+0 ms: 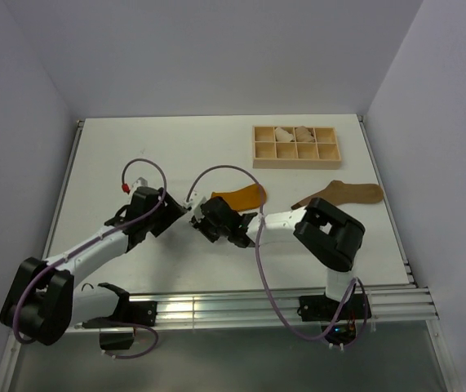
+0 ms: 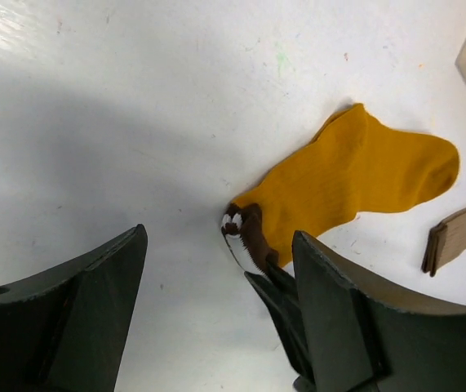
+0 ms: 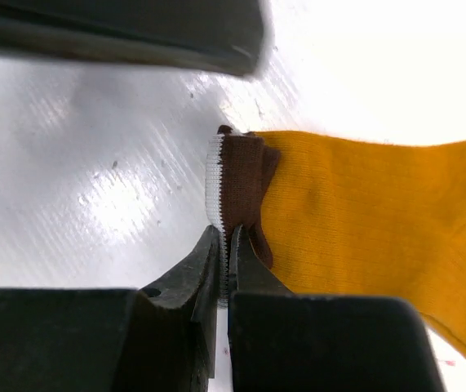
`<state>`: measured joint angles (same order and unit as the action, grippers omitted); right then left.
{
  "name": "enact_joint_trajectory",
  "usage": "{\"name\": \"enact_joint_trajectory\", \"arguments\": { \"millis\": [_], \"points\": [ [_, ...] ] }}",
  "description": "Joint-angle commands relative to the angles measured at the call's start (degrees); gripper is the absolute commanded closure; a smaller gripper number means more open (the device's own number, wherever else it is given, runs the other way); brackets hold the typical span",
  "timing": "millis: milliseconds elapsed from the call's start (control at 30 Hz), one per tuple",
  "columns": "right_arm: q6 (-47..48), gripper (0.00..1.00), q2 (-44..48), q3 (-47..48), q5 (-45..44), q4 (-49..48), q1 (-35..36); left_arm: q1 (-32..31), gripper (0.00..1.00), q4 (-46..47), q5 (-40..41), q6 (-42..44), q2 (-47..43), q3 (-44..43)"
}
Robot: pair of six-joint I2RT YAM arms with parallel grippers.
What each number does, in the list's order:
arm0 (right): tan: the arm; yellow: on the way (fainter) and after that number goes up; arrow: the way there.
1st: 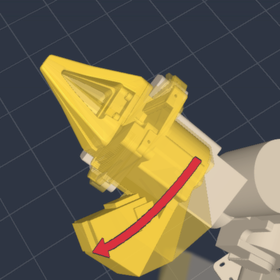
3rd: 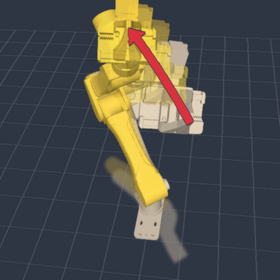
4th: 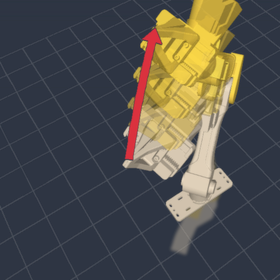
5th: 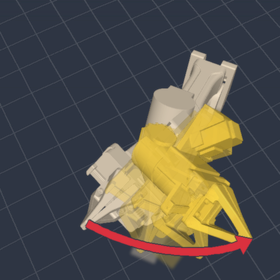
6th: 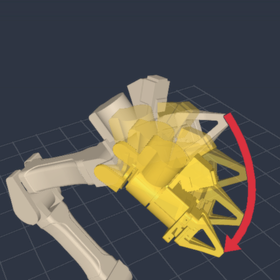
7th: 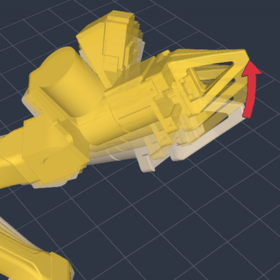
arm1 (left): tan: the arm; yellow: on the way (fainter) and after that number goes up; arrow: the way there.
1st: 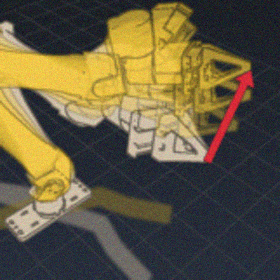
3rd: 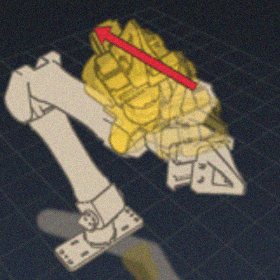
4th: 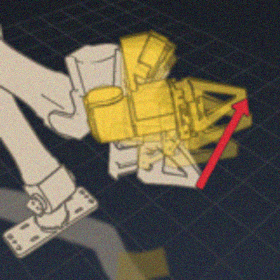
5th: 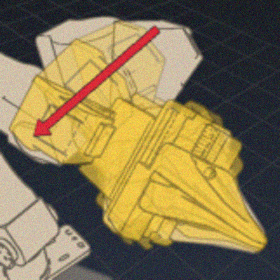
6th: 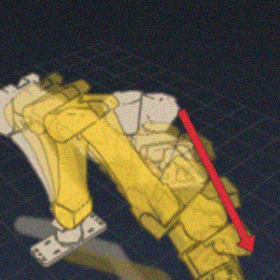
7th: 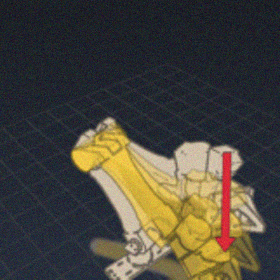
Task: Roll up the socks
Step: Roll the sock at the center of the board.
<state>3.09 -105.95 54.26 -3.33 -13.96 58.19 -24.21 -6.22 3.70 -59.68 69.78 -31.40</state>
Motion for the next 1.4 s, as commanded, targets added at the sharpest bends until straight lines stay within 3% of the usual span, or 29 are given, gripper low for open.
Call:
{"name": "enact_joint_trajectory", "arguments": {
  "millis": [0, 267, 667, 1000, 1367],
  "points": [
    [-5.1, 1.00, 0.9, -0.7, 10.7, 8.9, -3.3, 0.4, 0.23, 4.5, 1.2, -1.3, -4.5, 2.9],
    [-17.0, 1.00, 0.9, -1.3, 27.8, 6.0, -12.0, 0.2, 0.29, 11.2, -4.9, -1.0, -5.2, 6.5],
    [-41.7, 1.00, -3.6, -8.5, 41.3, -17.2, -16.7, -4.8, 0.33, 14.7, -5.0, -1.8, 0.9, 5.5],
    [-52.6, 1.00, -7.5, -12.2, 43.8, -29.5, -20.0, -6.9, 0.38, 15.4, -5.8, -3.2, 5.1, 5.2],
    [-54.2, 0.98, -8.9, -12.2, 44.4, -30.8, -20.3, -8.0, 0.44, 17.0, -4.2, -3.9, 9.0, 5.1]
  ]
}}
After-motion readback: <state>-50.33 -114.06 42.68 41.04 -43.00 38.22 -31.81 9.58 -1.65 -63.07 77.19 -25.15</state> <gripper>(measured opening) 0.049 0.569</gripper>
